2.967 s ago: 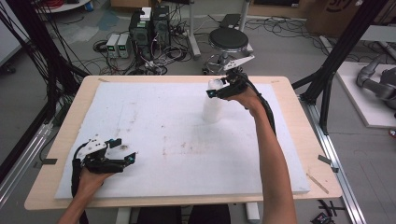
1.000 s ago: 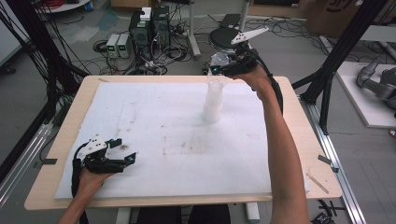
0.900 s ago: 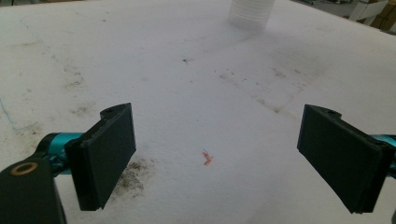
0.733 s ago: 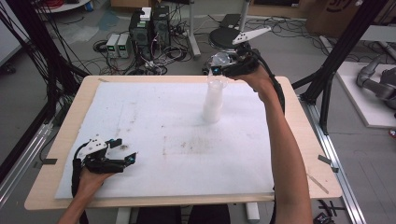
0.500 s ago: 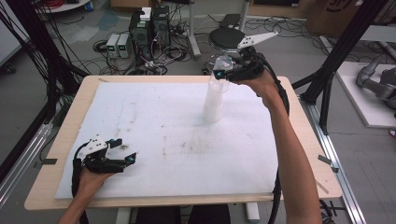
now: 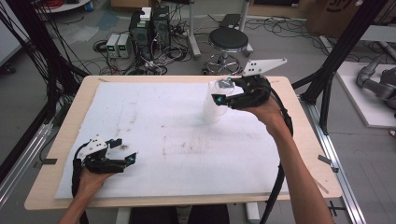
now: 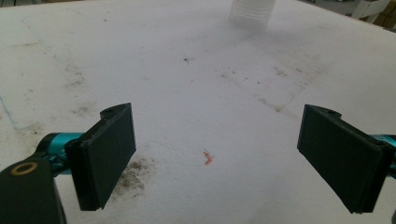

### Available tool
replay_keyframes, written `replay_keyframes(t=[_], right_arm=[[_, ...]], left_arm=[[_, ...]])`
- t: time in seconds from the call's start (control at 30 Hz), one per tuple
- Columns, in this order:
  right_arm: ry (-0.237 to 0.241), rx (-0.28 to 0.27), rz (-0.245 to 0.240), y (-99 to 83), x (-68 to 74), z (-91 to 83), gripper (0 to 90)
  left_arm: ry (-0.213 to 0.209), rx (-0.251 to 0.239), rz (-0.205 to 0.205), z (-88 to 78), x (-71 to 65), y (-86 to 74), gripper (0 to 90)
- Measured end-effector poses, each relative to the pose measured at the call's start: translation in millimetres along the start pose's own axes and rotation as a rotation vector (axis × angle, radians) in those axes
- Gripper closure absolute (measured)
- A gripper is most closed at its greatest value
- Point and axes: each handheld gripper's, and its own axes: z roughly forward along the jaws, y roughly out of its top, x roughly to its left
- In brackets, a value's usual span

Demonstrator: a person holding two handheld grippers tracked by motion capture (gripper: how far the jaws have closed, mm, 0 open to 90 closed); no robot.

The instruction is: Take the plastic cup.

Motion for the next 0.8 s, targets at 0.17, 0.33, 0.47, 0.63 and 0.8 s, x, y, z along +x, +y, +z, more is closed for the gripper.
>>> replay_keyframes(t=[0.17,0.33,0.47,0.63,0.8], right_arm=[[0.026,-0.021,-0.007,-18.1,12.8,2.3,39.8],[0.049,-0.038,0.002,-32.6,23.1,5.8,39.8],[0.071,-0.054,-0.006,-42.9,32.5,12.7,39.8],[0.082,-0.076,-0.013,-52.9,41.4,21.4,39.8],[0.102,-0.091,-0.019,-69.0,51.2,35.0,39.8]], left_arm=[[-0.002,-0.001,0.008,-0.5,0.0,0.0,11.4],[0.000,0.002,0.003,0.3,-0.5,0.0,11.4],[-0.001,-0.005,0.009,-1.0,-0.4,-0.3,11.4],[-0.001,-0.001,0.008,-0.3,-0.2,-0.1,11.4],[-0.003,0.000,0.008,-0.4,-0.1,-0.1,11.4]])
